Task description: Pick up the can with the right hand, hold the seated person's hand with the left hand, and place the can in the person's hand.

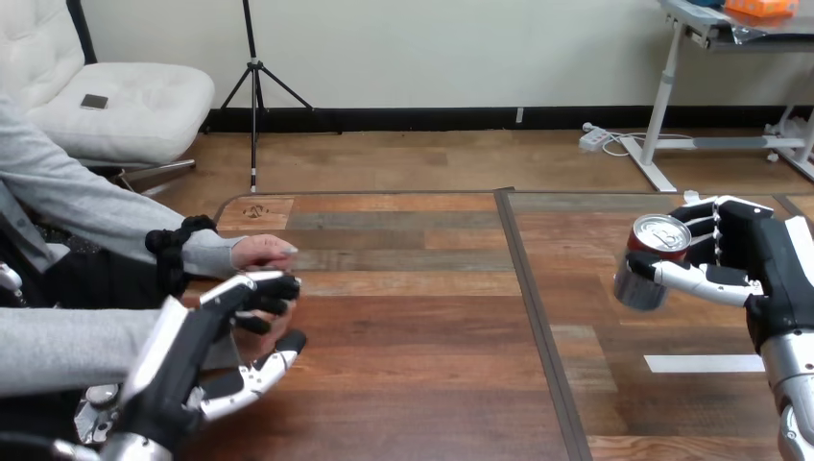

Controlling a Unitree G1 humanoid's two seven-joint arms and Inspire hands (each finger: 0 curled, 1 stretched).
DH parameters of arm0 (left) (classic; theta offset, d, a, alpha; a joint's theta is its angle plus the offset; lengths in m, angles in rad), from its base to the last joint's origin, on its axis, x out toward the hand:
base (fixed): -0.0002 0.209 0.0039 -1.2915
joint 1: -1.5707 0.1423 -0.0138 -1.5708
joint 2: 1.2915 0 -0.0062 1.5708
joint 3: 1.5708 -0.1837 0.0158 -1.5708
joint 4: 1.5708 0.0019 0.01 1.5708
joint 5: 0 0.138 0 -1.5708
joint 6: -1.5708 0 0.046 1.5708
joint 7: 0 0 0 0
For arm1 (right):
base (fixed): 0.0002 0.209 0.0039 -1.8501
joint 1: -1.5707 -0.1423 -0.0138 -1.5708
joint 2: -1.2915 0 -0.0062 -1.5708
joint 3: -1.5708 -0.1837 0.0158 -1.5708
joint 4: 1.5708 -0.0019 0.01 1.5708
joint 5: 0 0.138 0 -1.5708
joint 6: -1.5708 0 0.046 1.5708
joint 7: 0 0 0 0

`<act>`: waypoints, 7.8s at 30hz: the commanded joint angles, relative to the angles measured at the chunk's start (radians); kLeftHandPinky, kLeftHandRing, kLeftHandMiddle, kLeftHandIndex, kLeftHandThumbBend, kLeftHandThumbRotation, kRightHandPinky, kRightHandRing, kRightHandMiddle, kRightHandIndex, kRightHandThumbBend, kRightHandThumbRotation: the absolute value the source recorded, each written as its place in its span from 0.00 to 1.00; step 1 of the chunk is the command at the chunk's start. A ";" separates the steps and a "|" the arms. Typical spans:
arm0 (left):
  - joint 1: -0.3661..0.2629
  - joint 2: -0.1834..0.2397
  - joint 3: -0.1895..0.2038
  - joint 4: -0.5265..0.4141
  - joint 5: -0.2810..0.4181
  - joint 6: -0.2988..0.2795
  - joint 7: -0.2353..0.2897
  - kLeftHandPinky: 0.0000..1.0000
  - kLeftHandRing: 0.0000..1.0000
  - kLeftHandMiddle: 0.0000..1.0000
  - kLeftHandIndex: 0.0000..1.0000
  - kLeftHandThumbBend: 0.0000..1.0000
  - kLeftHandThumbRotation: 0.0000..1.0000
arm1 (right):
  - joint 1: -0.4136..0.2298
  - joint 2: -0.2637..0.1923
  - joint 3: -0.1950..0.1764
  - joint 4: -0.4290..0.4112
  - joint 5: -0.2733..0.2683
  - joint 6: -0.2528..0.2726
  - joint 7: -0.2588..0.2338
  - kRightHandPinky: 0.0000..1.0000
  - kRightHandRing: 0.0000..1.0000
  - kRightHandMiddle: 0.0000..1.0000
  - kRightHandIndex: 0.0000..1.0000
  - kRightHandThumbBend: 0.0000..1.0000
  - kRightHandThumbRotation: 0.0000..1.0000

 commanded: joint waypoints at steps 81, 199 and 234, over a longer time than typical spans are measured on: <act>-0.372 0.437 -0.265 -0.070 0.408 0.320 0.044 0.70 0.77 0.80 0.78 1.00 0.35 | -0.029 -0.015 0.004 -0.076 -0.001 -0.027 0.007 0.34 0.37 0.42 0.44 0.74 0.00; -0.496 0.472 -0.398 0.229 0.301 0.408 -0.040 0.54 0.62 0.67 0.69 0.83 0.00 | -0.024 -0.007 -0.004 -0.071 0.047 -0.019 0.030 0.34 0.36 0.43 0.44 0.73 0.00; -0.523 0.455 -0.417 0.321 0.300 0.280 0.120 0.35 0.39 0.45 0.46 0.56 0.00 | -0.016 -0.006 -0.003 -0.067 0.040 -0.011 0.019 0.35 0.37 0.43 0.44 0.73 0.00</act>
